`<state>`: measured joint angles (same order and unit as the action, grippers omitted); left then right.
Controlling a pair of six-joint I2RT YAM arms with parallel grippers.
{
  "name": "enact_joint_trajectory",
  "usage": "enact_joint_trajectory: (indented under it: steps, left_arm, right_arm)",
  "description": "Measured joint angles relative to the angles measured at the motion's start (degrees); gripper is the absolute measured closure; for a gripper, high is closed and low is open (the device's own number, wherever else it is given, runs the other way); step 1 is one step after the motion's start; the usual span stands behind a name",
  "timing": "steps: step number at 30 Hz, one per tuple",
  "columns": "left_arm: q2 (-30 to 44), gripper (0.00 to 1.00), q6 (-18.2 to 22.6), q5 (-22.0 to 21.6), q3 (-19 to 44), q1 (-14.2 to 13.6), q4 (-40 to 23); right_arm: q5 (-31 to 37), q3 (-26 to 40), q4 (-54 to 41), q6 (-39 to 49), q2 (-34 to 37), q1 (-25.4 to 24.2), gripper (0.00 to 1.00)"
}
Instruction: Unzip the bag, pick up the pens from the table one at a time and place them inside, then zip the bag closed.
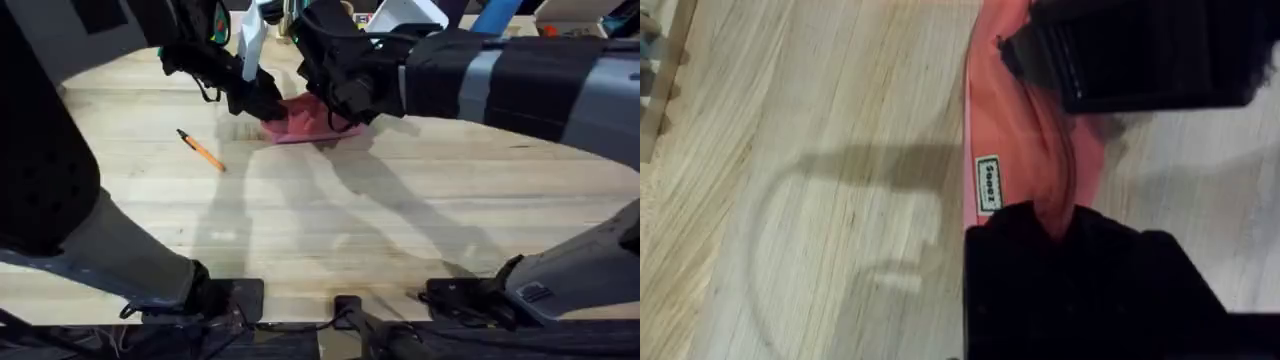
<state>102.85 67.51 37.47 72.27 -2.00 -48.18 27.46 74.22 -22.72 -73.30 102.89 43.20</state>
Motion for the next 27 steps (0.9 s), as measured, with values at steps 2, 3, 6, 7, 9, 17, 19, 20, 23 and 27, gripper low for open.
enact_joint_trajectory:
  steps: [2,3,6,7,9,17,19,20,23,27]
  left_arm:
    - [0.0,0.959,0.01,0.01,0.0,0.0,0.0]
    - [0.0,0.959,0.0,0.02,0.0,0.0,0.0]
    - [0.0,0.959,0.0,0.0,0.0,0.0,0.0]
    - [0.0,0.959,0.0,0.02,0.0,0.0,0.0]
    - [0.0,0.959,0.02,0.02,0.0,0.0,0.0]
    - [0.0,0.959,0.02,0.02,0.0,0.0,0.02]
    - [0.0,0.959,0.02,0.0,0.0,0.0,0.02]
    - [0.0,0.959,0.02,0.02,0.0,0.0,0.0]
    - [0.0,0.959,0.02,0.0,0.0,0.0,0.02]
    - [0.0,0.959,0.01,0.02,0.0,0.0,0.02]
  right_arm:
    - [-0.02,0.0,-0.03,-0.01,-0.01,0.0,0.295]
    - [-0.02,0.0,-0.03,-0.02,0.0,0.0,0.301]
    - [-0.12,0.0,-0.11,-0.01,-0.02,0.0,0.32]
    - [-0.26,0.0,-0.16,0.0,0.0,0.0,0.336]
    - [-0.3,0.0,-0.46,0.0,0.0,0.0,0.354]
    - [-0.46,0.0,-1.38,-0.02,0.0,-0.05,0.476]
    - [-0.48,0.0,-1.48,-0.01,0.0,-0.05,0.506]
    - [-0.48,0.0,-1.64,0.02,0.0,-0.04,0.529]
    - [-0.48,0.0,-2.23,-0.02,0.0,-0.06,0.589]
    - [-0.48,0.0,-2.65,0.0,-0.01,-0.07,0.667]
